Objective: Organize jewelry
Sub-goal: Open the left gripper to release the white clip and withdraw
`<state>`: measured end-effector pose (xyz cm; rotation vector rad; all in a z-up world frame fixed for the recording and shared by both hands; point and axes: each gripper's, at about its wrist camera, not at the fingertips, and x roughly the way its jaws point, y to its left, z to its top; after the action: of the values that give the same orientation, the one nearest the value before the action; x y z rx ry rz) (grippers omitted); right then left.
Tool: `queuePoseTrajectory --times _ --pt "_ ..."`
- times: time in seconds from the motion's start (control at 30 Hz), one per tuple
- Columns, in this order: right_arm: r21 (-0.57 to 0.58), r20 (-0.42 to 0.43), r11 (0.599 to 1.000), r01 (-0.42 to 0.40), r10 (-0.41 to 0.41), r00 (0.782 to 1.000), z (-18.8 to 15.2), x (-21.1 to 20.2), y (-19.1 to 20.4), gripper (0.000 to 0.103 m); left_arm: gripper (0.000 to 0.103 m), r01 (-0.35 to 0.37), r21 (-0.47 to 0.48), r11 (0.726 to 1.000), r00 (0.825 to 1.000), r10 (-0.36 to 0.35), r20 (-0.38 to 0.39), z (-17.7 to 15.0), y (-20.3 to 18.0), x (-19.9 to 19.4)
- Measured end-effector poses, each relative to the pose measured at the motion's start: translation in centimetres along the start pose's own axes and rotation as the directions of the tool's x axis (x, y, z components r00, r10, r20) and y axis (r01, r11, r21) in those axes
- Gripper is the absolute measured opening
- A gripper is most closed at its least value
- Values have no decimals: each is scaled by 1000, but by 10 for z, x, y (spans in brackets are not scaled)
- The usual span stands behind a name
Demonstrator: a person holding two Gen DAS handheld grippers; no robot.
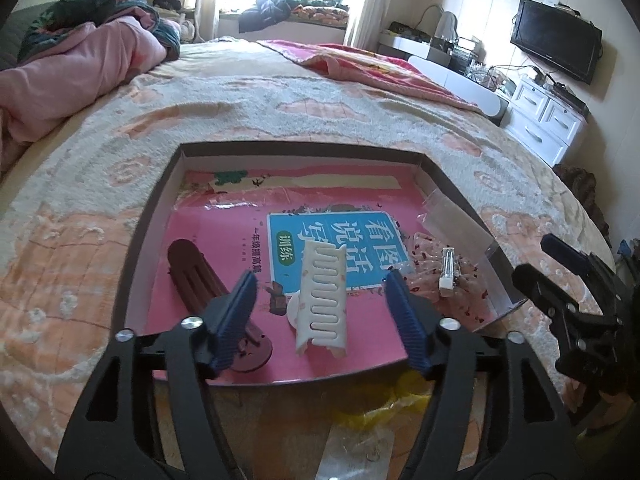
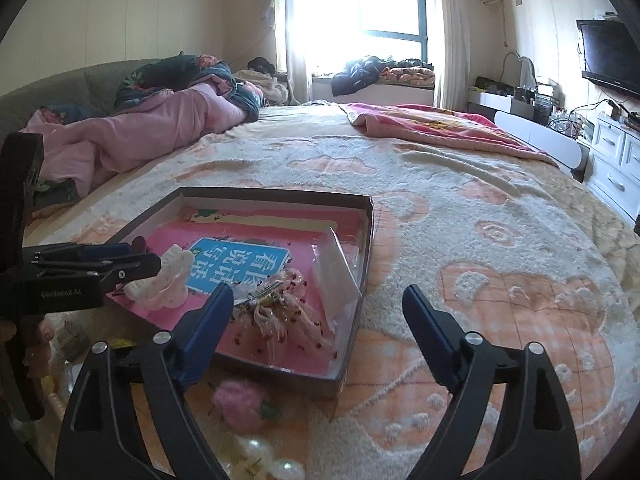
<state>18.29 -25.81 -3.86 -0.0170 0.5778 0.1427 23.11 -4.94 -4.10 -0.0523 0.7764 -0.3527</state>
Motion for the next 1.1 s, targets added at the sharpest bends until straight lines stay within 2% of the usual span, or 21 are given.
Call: queuePoseTrajectory --times 0.33,1.1 --pt "7 27 1000 0 0 1000 -7 -22 2 93 91 -37 -1 999 998 37 58 -4 0 -26" --pt "-43 82 999 -20 23 996 -20 -65 14 93 91 -85 -28 996 985 88 150 -25 2 -77"
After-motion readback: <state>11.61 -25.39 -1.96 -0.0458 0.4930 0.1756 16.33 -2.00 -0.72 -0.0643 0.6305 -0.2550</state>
